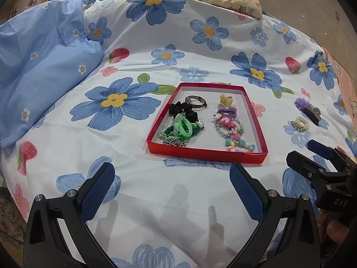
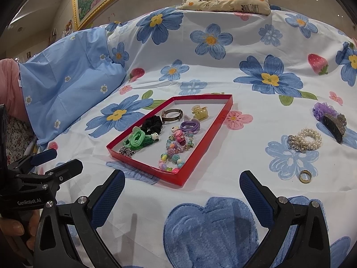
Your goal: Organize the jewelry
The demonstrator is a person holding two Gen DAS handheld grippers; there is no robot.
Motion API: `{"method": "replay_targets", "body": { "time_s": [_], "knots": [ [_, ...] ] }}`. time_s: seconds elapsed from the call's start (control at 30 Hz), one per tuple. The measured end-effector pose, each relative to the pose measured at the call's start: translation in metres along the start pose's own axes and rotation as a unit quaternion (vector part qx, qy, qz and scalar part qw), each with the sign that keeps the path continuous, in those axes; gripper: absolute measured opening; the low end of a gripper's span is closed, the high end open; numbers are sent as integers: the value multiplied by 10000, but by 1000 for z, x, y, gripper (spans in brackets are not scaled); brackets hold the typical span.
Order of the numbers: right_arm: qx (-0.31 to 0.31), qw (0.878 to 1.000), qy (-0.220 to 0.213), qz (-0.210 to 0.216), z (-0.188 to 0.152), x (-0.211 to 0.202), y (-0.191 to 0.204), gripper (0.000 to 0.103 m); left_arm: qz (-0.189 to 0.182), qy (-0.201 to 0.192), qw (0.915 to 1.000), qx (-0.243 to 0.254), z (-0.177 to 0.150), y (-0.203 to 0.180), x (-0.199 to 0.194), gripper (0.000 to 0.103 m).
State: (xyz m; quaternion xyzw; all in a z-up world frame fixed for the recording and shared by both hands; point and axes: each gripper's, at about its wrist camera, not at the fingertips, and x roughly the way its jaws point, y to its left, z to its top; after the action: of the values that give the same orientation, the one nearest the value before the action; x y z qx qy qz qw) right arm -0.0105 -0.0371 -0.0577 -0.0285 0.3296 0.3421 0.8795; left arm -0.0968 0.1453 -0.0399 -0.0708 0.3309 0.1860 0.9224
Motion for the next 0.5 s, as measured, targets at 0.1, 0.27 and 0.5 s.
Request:
{"method": "replay_targets", "body": {
  "time_s": [0.1, 0.27, 0.5],
  "knots": [
    [-6, 10000, 5, -5, 0, 0, 0, 103, -15, 2, 10000, 7, 2, -2, 0, 103],
    [-6, 10000, 10, -16, 2, -1, -1, 103, -35, 8, 10000, 19, 3, -4, 3, 103],
    [7, 10000, 8, -28, 5, -1, -5, 103, -43, 16, 10000, 6, 4, -4, 2, 103]
  ]
}}
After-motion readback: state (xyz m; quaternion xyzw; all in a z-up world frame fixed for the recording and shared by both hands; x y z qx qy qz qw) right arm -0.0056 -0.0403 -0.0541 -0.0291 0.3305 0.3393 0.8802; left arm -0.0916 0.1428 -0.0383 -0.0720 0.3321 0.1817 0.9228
